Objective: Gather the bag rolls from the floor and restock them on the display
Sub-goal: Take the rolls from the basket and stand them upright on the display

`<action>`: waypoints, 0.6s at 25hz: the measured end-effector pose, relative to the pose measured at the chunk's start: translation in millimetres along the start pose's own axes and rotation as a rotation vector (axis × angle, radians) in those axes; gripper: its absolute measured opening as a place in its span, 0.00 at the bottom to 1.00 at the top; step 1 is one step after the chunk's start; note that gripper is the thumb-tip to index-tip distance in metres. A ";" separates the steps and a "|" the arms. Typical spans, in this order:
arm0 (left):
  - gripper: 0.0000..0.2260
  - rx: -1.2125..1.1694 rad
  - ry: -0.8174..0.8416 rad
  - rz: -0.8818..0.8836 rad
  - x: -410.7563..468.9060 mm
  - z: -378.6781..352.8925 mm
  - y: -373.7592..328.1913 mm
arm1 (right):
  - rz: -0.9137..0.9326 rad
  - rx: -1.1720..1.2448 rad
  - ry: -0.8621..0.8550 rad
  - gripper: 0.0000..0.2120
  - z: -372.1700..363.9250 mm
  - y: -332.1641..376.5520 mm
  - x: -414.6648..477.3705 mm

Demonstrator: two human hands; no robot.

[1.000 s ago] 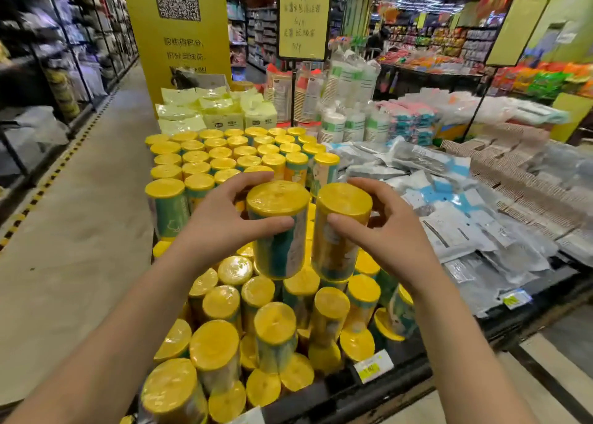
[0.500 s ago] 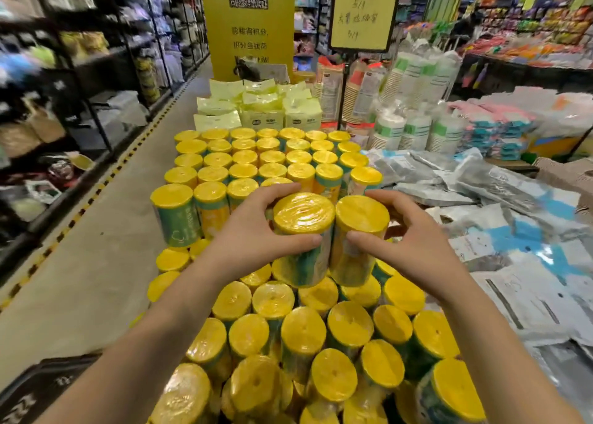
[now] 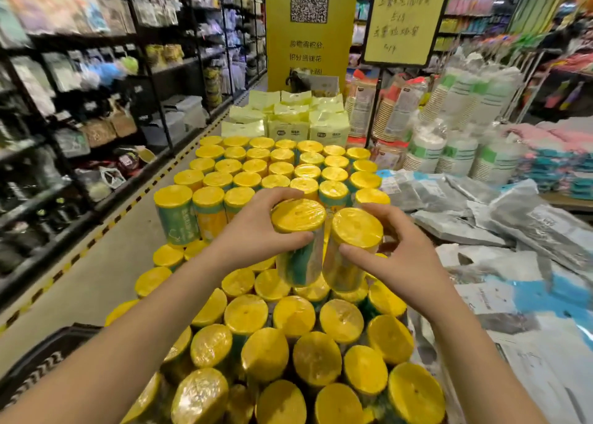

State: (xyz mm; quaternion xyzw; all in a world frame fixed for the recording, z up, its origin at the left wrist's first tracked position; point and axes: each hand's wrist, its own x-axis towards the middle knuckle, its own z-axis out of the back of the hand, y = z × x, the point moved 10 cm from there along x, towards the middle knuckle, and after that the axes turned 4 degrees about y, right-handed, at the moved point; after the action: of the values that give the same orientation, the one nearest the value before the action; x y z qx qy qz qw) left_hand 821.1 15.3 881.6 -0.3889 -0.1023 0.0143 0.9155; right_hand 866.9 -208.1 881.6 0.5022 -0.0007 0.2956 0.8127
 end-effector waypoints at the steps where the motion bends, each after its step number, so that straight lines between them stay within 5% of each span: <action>1: 0.32 0.041 0.014 -0.006 12.1 -4.2 -0.4 | -0.003 0.007 -0.003 0.32 2.6 -4.4 0.4; 15: 0.28 0.541 0.104 -0.035 113.4 -49.6 42.1 | -0.075 0.087 0.005 0.30 15.5 -34.1 2.8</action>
State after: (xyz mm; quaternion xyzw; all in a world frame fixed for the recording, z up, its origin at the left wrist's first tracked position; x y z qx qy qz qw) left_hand 944.2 21.4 837.9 -0.1287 -0.0543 0.0051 0.9902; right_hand 890.2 -230.4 862.3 0.5362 0.0329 0.2659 0.8004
